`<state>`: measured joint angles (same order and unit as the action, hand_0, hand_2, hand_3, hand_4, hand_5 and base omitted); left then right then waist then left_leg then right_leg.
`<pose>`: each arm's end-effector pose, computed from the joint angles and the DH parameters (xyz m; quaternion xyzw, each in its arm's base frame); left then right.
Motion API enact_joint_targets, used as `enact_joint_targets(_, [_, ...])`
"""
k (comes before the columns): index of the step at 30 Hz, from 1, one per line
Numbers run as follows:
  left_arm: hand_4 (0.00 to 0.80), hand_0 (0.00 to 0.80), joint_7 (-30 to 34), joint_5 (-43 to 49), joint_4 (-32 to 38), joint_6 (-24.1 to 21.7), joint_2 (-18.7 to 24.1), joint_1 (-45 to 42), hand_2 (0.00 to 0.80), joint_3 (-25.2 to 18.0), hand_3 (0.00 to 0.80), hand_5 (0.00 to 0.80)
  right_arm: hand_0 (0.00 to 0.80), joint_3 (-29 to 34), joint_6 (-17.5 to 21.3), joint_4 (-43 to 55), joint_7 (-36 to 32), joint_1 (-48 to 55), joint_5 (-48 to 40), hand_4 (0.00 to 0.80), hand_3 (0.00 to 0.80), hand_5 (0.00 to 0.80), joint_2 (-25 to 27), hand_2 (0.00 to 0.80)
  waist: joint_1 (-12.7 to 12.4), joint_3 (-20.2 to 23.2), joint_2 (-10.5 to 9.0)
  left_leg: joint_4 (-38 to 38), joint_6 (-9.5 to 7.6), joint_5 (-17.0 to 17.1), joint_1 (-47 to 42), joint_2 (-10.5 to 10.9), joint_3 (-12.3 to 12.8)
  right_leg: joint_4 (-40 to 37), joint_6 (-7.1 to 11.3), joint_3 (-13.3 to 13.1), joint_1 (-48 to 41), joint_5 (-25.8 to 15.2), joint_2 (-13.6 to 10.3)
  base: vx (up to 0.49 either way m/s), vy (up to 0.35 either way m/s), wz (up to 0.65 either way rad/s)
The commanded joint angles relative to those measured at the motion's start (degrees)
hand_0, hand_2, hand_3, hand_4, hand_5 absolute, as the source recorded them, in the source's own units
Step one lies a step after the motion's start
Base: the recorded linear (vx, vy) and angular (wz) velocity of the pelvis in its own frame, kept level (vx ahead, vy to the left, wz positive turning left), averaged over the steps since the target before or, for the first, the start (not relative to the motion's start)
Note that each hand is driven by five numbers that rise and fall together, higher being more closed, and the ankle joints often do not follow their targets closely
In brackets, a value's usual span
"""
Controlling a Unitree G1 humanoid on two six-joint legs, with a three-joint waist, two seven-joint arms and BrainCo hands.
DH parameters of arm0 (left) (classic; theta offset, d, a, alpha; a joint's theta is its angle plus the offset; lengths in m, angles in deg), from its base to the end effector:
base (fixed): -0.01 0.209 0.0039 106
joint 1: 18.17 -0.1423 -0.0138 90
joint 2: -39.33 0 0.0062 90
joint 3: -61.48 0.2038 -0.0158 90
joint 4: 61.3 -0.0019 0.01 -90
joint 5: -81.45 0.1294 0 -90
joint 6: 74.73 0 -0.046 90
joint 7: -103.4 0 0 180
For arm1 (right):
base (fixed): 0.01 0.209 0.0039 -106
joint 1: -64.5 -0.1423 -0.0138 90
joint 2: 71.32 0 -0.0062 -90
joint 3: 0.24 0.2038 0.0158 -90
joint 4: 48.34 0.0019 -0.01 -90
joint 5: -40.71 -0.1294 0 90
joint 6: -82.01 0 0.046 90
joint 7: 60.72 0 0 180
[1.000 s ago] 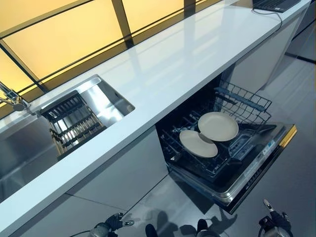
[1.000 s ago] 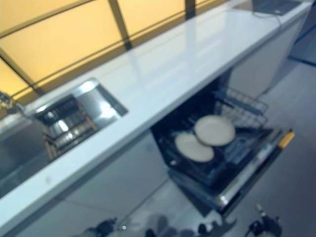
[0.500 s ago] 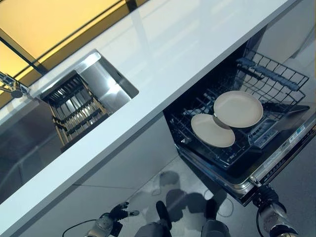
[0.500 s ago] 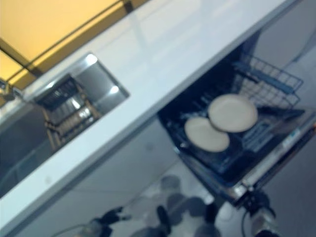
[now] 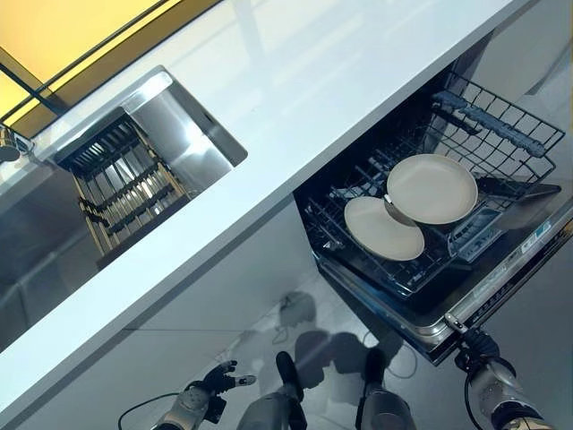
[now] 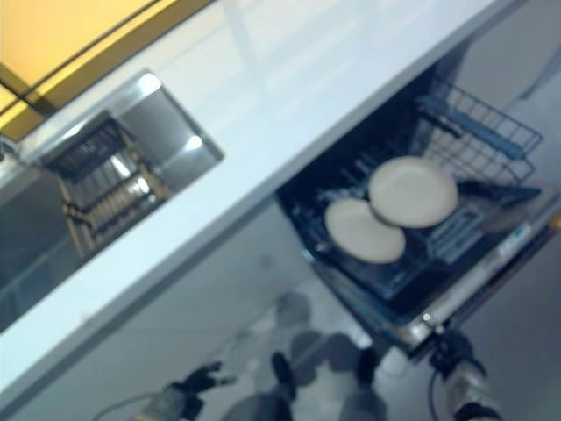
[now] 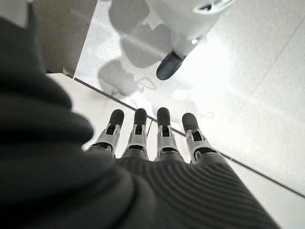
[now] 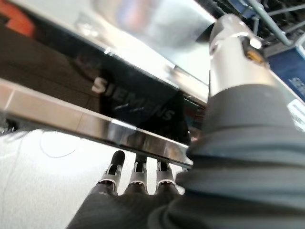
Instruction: Take plates into dishwasher
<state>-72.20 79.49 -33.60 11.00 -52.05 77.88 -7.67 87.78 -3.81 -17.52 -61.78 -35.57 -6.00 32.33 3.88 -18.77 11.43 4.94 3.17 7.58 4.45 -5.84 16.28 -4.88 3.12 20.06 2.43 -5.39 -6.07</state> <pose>0.1292 0.2052 -0.1108 0.1768 0.4555 -0.1230 0.8638 0.1645 -0.3177 -0.0509 0.1283 0.2920 -0.2575 0.9121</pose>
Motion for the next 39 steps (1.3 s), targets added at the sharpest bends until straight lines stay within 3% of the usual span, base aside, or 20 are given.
enact_joint_targets(1, [0.000, 0.000, -1.30, -1.54, -1.48, -0.08, 2.70, 3.91, 0.000, 1.51, 0.000, 0.000, 0.000, -8.78, 2.51, 15.22, -10.07, -17.69, 6.54, 0.000, 0.000, 0.000, -10.78, 0.000, -5.42, 0.80, -5.45, -0.70, -2.43, -4.44, -0.13, 4.05, -1.84, 12.07, -4.66, 2.98, 1.05, 12.78, -0.61, 0.088, 0.023, 0.07])
enact_joint_targets(15, [0.000, 0.000, -1.89, -1.76, -3.24, -0.34, 2.72, 1.36, 0.000, 0.57, 0.000, 0.000, 0.000, -9.75, 2.09, 18.45, -8.65, -17.69, 6.98, 0.000, 0.000, 0.000, -11.97, 0.000, -8.28, 3.01, -9.40, -4.94, -3.77, -7.45, -1.51, 4.18, -5.54, 14.40, -4.77, 3.28, -3.16, 14.44, -0.94, 0.116, 0.040, 0.07])
enact_joint_targets(26, [0.000, 0.000, -1.45, -0.77, -3.78, -0.69, 3.64, -0.64, 0.000, -0.44, 0.000, 0.000, 0.000, -8.53, 3.18, 18.73, -7.16, -16.97, 7.17, 0.000, 0.000, 0.000, -12.33, 0.000, -10.22, 4.48, -10.07, -5.19, -5.49, -9.08, -3.61, 5.61, -7.34, 15.84, -3.61, 3.82, -5.91, 14.40, -2.13, 0.100, 0.086, 0.07])
enact_joint_targets(39, [0.000, 0.000, -1.27, -0.09, -4.00, -0.18, 4.24, -1.75, 0.000, -1.38, 0.000, 0.000, 0.000, -8.27, 4.10, 19.32, -6.88, -16.13, 7.82, 0.000, 0.000, 0.000, -13.36, 0.000, -10.93, 6.01, -10.53, -4.66, -8.30, -11.35, -5.36, 7.08, -7.07, 19.42, -1.22, 3.24, -5.47, 9.59, -4.37, 0.075, 0.084, 0.04])
